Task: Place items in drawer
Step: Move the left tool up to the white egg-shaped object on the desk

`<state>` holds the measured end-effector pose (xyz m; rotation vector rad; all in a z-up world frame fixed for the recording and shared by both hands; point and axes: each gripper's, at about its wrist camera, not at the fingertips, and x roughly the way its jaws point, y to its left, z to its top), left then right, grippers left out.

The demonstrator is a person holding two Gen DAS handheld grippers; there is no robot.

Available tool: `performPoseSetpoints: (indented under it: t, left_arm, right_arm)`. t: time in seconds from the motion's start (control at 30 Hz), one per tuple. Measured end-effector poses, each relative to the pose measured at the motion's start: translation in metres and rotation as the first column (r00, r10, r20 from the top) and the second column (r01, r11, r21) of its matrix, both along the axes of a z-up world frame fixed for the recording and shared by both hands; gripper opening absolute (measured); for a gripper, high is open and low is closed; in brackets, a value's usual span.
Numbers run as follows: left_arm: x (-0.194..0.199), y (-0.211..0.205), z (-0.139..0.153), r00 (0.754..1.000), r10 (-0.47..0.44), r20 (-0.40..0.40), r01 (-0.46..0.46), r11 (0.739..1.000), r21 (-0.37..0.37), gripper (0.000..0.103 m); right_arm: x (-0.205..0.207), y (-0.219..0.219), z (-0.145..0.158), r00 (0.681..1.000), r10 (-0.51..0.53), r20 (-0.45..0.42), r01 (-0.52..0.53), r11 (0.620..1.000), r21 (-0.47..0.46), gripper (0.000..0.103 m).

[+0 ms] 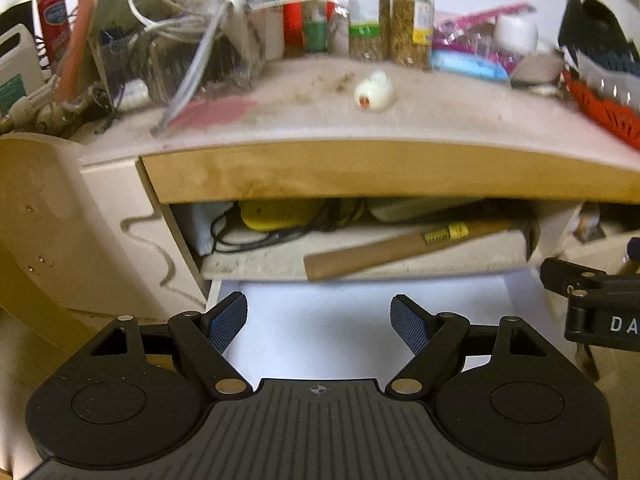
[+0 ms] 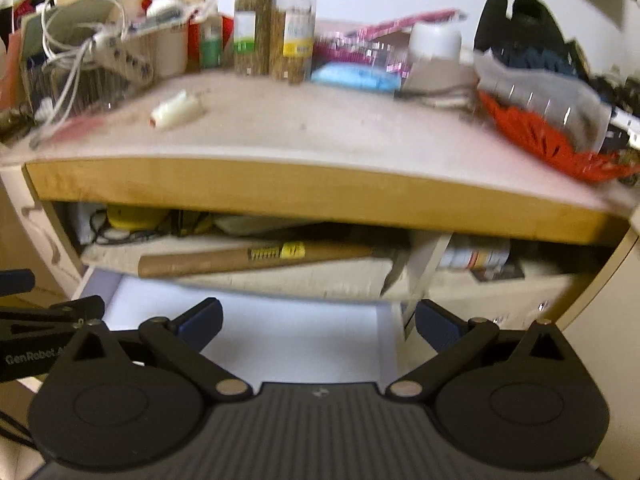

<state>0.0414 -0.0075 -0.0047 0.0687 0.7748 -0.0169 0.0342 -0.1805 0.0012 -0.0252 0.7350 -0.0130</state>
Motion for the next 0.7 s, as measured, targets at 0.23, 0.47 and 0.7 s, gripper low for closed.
performPoseSetpoints:
  t: [0.23, 0.47, 0.7]
  left_arm:
    - [-0.003, 0.004, 0.027, 0.988, 0.004, 0.151, -0.002, 1.0, -0.013, 0.079]
    - [-0.006, 0.006, 0.054, 0.956, -0.008, 0.293, 0.018, 0.999, -0.03, 0.079]
    - [-0.007, 0.006, 0.063, 0.936, -0.018, 0.351, 0.04, 0.998, -0.056, 0.079]
  right_arm:
    - [-0.003, -0.005, 0.022, 0.995, 0.0, 0.102, -0.001, 1.0, 0.013, 0.103]
    - [-0.009, -0.009, 0.042, 0.981, 0.001, 0.195, -0.006, 1.0, 0.028, 0.103]
    - [-0.015, -0.009, 0.055, 0.962, 0.015, 0.271, -0.023, 0.999, 0.025, 0.103]
